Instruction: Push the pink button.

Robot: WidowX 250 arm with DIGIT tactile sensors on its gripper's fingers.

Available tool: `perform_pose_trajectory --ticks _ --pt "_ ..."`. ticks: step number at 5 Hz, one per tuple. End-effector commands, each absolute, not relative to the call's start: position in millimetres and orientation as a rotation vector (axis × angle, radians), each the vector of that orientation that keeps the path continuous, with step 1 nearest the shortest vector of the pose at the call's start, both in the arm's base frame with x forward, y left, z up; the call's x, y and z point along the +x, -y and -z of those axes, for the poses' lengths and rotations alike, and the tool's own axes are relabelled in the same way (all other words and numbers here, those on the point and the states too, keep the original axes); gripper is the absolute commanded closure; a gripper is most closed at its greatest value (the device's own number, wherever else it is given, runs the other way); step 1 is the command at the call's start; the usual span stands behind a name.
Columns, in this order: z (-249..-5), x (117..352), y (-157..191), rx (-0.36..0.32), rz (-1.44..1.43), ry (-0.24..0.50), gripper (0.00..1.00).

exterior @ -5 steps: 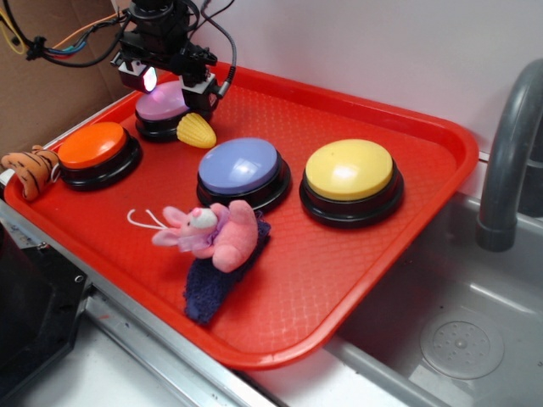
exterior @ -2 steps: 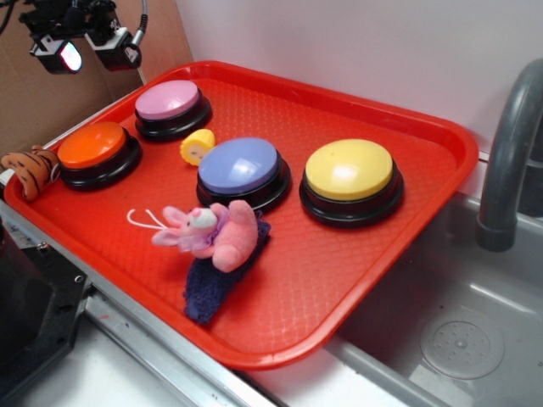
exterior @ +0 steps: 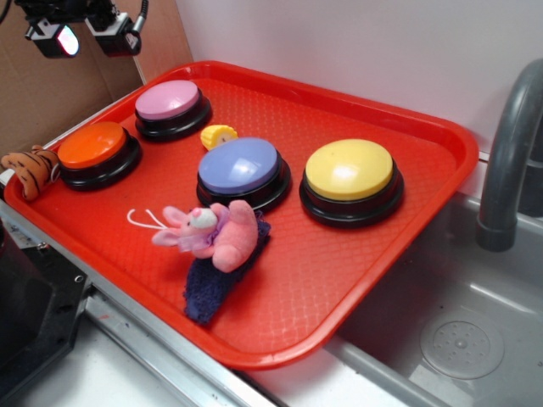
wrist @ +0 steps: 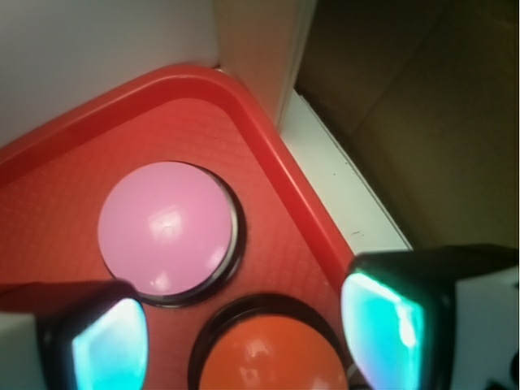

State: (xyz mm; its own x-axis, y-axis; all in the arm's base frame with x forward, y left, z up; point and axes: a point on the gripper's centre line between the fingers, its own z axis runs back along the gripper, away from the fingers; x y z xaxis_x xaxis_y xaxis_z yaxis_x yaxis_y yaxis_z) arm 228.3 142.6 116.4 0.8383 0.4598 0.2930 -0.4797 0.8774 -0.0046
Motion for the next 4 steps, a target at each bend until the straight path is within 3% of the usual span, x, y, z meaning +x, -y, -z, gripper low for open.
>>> perform_pose_trajectory --ticks 1,4 --pt "-150.2 228.6 -139.0 0.128 -0.472 0.352 0.0" --pt "-167.4 220.3 -127.2 0.143 -0.42 0.357 0.0"
